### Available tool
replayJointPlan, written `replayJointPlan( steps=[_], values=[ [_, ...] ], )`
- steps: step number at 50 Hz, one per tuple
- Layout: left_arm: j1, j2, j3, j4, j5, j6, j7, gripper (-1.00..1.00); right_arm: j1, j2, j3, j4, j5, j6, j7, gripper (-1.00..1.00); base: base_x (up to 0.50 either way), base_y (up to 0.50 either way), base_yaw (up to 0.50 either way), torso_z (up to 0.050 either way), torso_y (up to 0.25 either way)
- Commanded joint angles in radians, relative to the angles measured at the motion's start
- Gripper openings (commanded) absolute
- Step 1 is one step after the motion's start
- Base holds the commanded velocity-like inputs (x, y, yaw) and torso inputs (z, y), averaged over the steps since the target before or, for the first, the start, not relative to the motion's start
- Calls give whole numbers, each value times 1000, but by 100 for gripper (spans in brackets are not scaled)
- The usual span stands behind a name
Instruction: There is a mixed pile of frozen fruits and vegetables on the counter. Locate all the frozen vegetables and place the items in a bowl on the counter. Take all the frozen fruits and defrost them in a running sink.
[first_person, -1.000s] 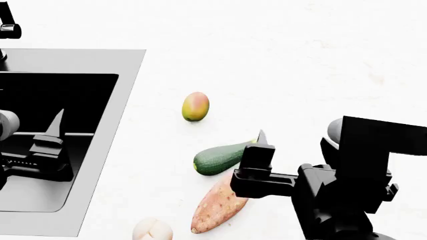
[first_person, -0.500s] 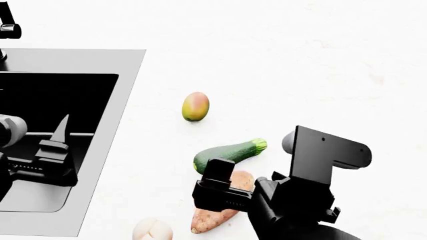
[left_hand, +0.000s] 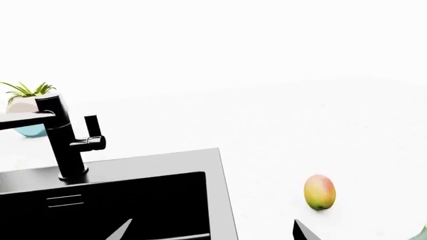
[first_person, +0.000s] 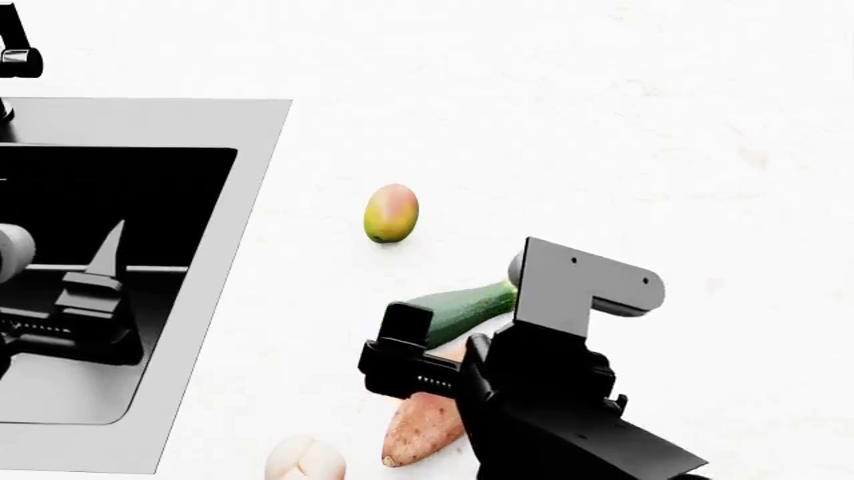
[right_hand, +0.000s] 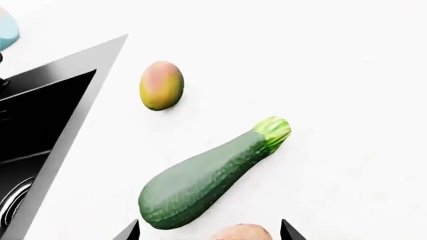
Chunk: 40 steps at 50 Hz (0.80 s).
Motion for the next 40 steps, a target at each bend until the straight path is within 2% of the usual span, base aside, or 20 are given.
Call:
replayJointPlan(
  steps=[1,8,29,30,40],
  values=[
    [-3,-3,-1,-3,-5,6,-3,100,-33,-17,-26,28,6,-52,5,100,0,0,0,0,0],
    [2,-9,-3,-2,-8,9,-2,100,-80,-14,-36,-51,15,-52,71,100,0,0,0,0,0],
    [2,-14,6,-3,-14,16,-10,100,-112,-12,-69,-90,54,-74,169,100,0,0,0,0,0],
    [2,-14,7,-4,-14,17,-11,100,-112,-10,-72,-93,54,-73,173,-100,0,0,0,0,0],
    [3,-14,21,-10,-12,24,-13,100,-101,15,-87,-147,21,-101,238,-100,0,0,0,0,0]
  ],
)
